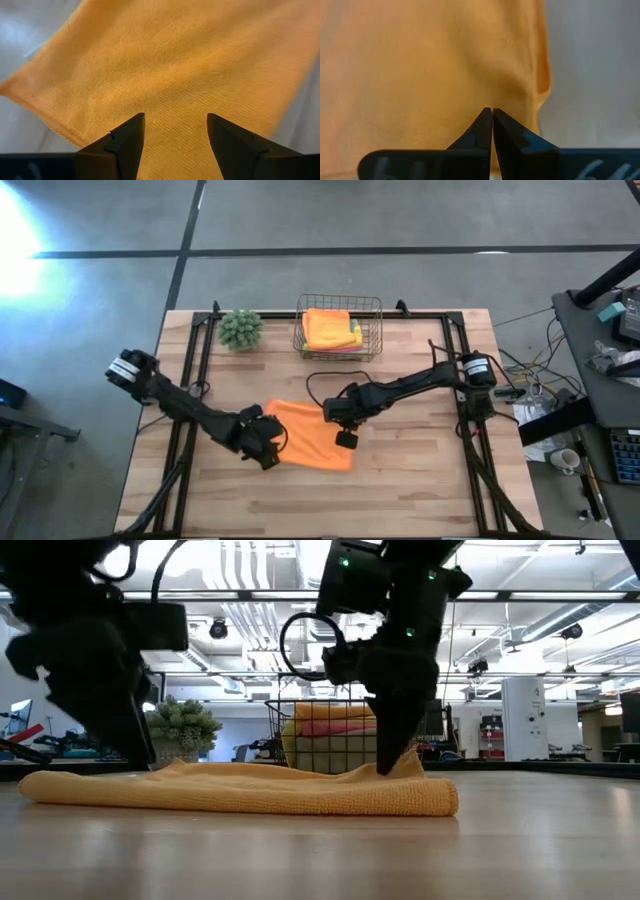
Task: Fold microfiber towels
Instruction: Fold the orange towel
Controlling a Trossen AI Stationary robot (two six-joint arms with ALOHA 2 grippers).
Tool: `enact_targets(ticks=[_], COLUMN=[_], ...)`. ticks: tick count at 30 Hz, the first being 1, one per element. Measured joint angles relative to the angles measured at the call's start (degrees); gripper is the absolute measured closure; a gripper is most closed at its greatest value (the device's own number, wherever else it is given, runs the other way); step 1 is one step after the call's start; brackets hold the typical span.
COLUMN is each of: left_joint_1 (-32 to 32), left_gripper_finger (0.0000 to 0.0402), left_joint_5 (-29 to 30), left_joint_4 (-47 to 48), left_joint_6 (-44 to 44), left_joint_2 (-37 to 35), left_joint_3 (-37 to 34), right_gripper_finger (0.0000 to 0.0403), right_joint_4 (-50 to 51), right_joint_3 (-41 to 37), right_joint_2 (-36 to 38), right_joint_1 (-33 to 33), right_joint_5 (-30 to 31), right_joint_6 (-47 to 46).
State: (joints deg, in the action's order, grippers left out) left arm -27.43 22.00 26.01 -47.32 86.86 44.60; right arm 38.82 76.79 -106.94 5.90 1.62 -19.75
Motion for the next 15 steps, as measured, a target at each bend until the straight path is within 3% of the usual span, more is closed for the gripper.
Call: enact_targets(ticks=[8,15], left_joint_1=[0.05,2.41], left_gripper_finger=[0.0203,0.0203], left_joint_5=[-0.03,4.92], left_joint_4=[0.28,0.39], left_joint_6=[-1.70,0.12], left_joint_2=[5.41,6.08], left_joint_3=[0.06,0.04], right_gripper_finger=[0.0394,0.0394], right_joint_4=[-0.21,-3.06], right_joint_3=[-1.79,-1.81], right_joint_2=[0.00,0.00], right_joint_1=[0.07,3.01], right_joint_5=[-2.25,-6.56], right_joint_6=[-0.86,-4.74])
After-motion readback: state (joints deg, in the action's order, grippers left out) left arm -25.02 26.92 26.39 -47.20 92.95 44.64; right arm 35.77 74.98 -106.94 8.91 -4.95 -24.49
